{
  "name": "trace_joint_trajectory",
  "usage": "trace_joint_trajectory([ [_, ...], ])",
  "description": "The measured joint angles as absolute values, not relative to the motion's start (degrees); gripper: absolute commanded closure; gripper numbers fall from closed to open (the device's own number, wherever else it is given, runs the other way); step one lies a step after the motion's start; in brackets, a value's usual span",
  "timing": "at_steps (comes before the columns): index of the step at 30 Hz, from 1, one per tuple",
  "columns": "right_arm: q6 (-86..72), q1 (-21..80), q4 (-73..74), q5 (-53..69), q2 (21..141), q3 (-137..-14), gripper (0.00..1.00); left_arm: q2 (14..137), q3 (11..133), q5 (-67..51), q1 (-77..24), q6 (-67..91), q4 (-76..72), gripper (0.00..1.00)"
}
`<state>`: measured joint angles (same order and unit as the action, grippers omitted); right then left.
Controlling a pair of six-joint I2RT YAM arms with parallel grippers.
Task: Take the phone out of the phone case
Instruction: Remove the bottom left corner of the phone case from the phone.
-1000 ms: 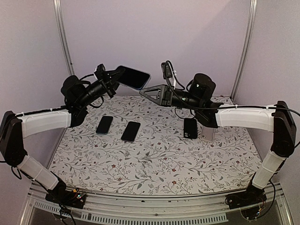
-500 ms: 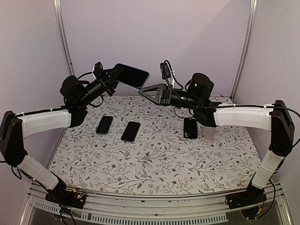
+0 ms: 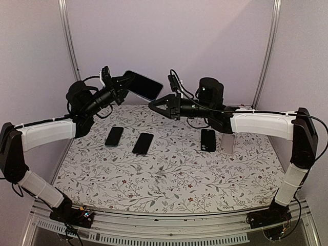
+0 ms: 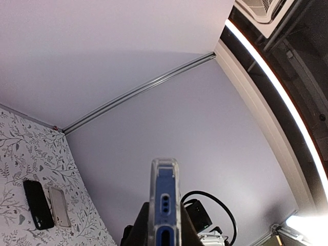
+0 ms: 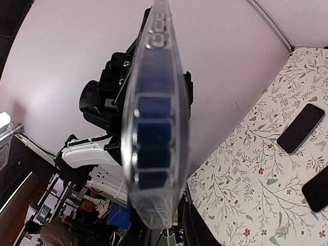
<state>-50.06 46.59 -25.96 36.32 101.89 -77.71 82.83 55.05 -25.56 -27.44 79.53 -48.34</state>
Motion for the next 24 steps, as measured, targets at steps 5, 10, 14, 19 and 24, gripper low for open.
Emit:
trace_joint_trajectory([
  [5,-49.8,46.6,-22.2,35.9,102.8,-79.7,0.8,82.8,55.1,-24.9,-27.4,76.9,-47.7,1.0],
  [10,-49.7,46.8,-20.9,34.7,103.0,-80.3,0.79,82.8,55.1,-24.5,-27.4,76.2,-47.7,1.0],
  [14,-50.1,46.9,-21.8,33.8,103.0,-79.9,0.76,82.8,55.0,-24.1,-27.4,76.3,-48.0,1.0],
  [19,-52.2,46.7,-26.4,33.8,102.9,-77.6,0.73,82.8,54.7,-24.5,-27.5,76.6,-48.8,1.0],
  [24,-55.2,46.1,-30.1,35.4,102.9,-75.9,0.72,82.8,54.3,-24.8,-27.6,76.6,-49.7,1.0],
])
